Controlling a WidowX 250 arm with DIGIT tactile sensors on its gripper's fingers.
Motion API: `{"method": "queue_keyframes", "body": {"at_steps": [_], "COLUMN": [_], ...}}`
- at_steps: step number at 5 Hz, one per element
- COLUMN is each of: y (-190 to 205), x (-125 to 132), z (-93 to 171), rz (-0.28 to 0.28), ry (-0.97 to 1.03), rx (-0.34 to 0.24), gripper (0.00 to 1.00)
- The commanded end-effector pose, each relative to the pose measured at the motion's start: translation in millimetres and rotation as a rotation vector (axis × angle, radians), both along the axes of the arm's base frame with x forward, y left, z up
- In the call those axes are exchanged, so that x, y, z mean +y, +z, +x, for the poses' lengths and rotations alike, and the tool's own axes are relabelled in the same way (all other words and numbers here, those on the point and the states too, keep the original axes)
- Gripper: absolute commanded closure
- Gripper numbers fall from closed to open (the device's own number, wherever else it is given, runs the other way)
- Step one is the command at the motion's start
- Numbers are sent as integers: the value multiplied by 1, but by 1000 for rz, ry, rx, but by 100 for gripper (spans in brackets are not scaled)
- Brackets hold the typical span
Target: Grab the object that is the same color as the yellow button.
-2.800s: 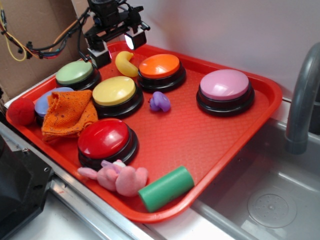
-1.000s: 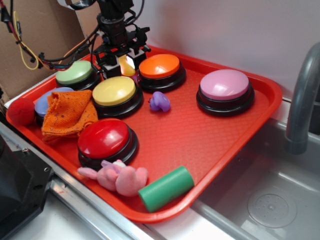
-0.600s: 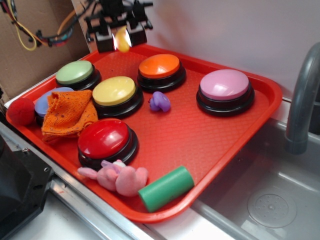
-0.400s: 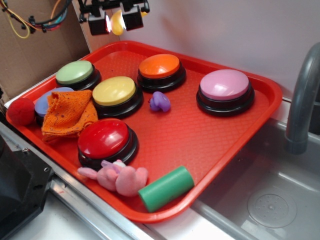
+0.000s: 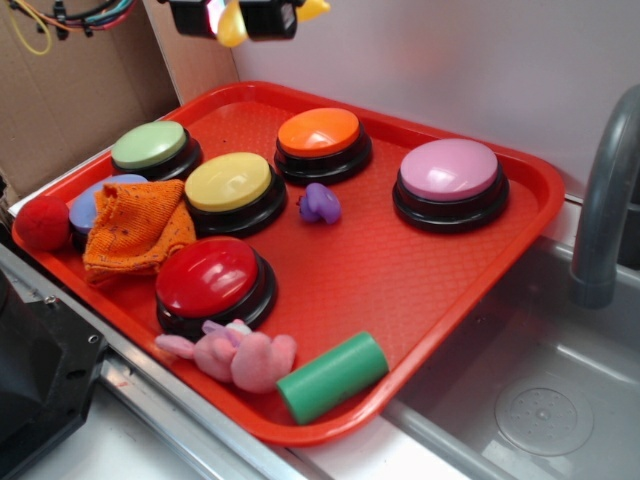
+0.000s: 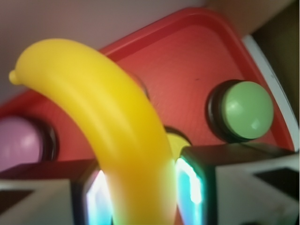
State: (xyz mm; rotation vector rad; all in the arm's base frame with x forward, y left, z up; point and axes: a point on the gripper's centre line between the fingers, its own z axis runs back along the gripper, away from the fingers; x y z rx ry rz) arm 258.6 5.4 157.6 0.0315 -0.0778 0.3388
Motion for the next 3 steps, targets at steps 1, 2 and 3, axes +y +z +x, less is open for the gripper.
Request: {"method": "queue_keyframes", "body": {"at_steps": [1, 2, 3], "y": [19, 13, 4], "x": [-5, -11, -11], "z": [-34, -44, -42], "rz": [-57, -81, -30], "ry": [-311, -314, -185], "rx": [-37, -35, -26], "gripper": [100, 100, 100]}}
